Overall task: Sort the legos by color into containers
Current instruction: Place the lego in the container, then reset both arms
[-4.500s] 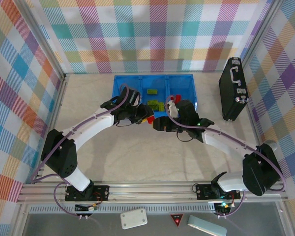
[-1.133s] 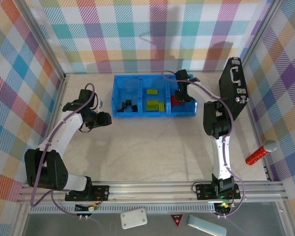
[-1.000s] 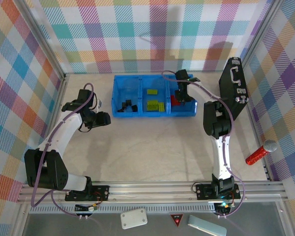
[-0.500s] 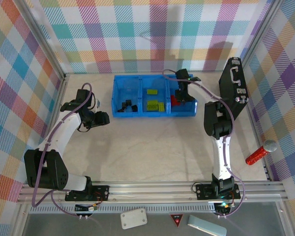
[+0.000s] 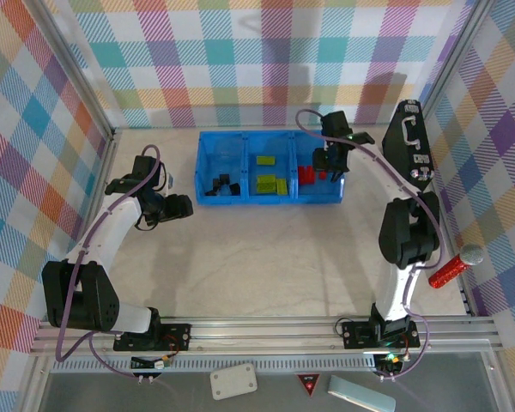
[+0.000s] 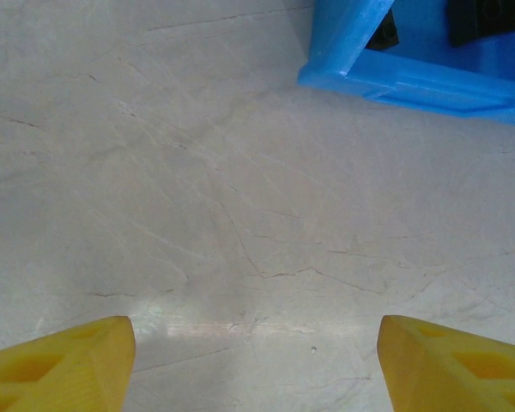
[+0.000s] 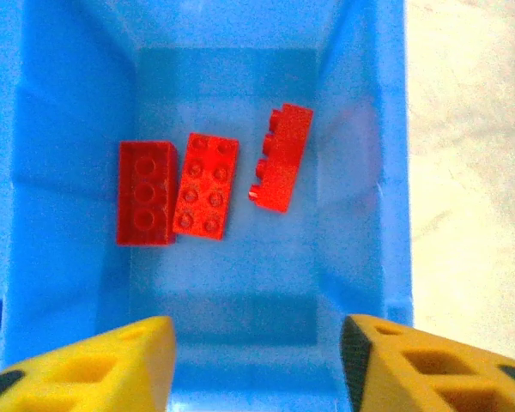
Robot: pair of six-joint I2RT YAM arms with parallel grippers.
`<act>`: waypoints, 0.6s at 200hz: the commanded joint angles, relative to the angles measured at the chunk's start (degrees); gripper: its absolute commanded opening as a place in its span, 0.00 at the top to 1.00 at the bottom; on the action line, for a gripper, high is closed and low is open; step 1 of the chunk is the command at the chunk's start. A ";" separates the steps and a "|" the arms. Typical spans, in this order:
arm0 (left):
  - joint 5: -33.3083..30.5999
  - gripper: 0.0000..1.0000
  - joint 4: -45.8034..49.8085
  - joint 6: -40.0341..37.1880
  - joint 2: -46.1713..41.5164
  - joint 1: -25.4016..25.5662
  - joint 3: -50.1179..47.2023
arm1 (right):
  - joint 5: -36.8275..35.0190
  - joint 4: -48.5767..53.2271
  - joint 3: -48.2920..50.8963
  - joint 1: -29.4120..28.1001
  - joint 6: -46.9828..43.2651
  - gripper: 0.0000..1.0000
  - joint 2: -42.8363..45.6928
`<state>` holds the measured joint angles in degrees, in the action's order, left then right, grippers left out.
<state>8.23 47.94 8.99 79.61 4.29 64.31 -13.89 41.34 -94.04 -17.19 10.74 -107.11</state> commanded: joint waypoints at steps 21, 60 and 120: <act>-0.95 0.07 1.53 2.77 -3.33 -0.78 1.32 | -0.52 -1.57 9.06 0.66 -0.37 0.30 8.59; -0.16 0.00 -1.73 8.82 -5.41 -0.76 -0.84 | -2.55 -5.11 18.88 0.83 -0.39 0.14 15.00; -8.31 0.00 -9.50 12.20 -5.96 -0.69 -7.20 | -3.88 -11.09 33.72 2.33 2.25 0.01 21.25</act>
<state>5.17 42.37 18.92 74.76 4.29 59.55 -16.62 34.26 -64.99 -16.05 10.70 -88.47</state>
